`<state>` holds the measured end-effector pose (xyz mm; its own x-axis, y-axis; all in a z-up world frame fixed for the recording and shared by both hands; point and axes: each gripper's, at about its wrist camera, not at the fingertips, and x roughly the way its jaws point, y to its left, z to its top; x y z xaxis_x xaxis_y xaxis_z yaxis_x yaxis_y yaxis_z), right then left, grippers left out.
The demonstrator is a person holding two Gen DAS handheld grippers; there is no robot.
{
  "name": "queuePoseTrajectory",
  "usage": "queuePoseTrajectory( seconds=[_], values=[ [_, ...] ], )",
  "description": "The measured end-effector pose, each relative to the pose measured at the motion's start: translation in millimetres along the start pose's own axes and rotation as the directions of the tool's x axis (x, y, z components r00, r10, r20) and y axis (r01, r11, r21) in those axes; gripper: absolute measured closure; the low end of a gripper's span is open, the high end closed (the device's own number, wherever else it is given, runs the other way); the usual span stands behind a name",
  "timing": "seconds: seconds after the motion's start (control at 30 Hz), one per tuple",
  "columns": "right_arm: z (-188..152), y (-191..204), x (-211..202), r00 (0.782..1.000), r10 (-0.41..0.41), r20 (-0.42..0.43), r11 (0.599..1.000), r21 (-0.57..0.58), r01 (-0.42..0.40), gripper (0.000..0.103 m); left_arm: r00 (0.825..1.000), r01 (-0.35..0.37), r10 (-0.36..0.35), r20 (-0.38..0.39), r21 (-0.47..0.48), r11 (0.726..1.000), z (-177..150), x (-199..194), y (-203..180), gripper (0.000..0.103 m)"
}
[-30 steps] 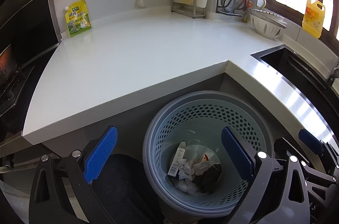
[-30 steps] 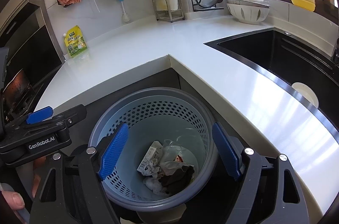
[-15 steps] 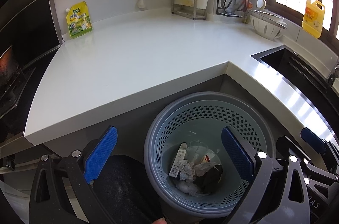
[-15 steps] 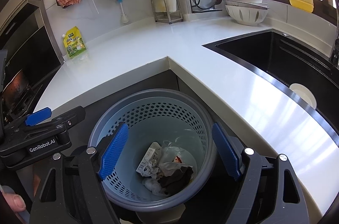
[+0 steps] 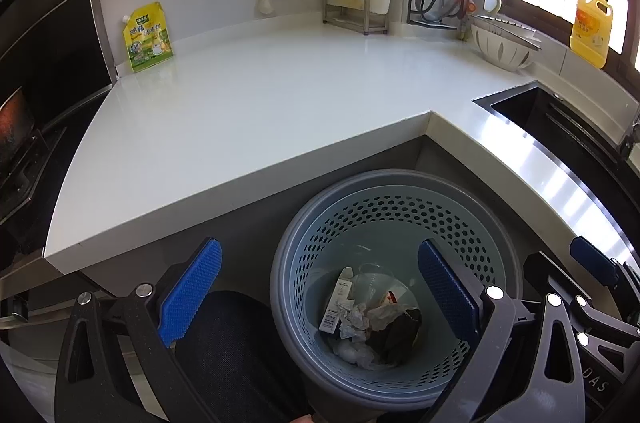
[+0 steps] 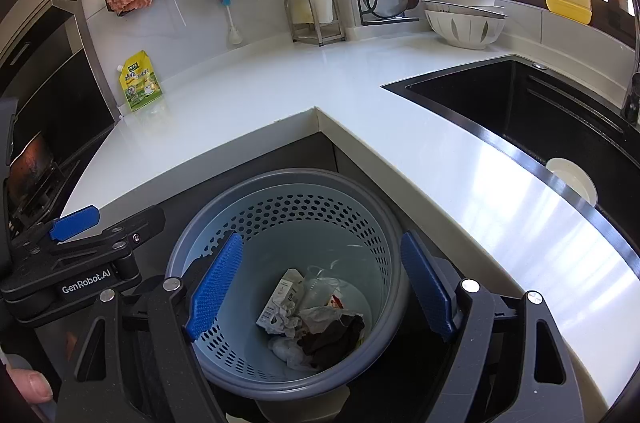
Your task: Collect trash
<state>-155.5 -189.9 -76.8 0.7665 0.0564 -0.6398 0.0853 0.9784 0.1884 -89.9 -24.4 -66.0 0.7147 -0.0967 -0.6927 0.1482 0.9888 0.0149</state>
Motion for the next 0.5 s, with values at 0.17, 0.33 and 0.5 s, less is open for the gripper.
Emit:
queuePoseTrajectory(
  seconds=[0.17, 0.33, 0.5],
  values=[
    [0.0, -0.1, 0.2, 1.0, 0.002, 0.0, 1.0, 0.0, -0.002, 0.025, 1.0, 0.001, -0.001, -0.004, -0.001, 1.0, 0.1, 0.4, 0.5, 0.006],
    [0.6, -0.8, 0.6, 1.0, 0.002, -0.001, 1.0, 0.0, -0.002, 0.025, 1.0, 0.006, -0.006, -0.006, 0.0, 1.0, 0.4, 0.8, 0.6, 0.006],
    [0.7, -1.0, 0.5, 1.0, 0.003, 0.0, 1.0, 0.0, -0.003, 0.025, 1.0, 0.013, -0.013, -0.013, -0.004, 1.0, -0.3, 2.8, 2.4, 0.006]
  ],
)
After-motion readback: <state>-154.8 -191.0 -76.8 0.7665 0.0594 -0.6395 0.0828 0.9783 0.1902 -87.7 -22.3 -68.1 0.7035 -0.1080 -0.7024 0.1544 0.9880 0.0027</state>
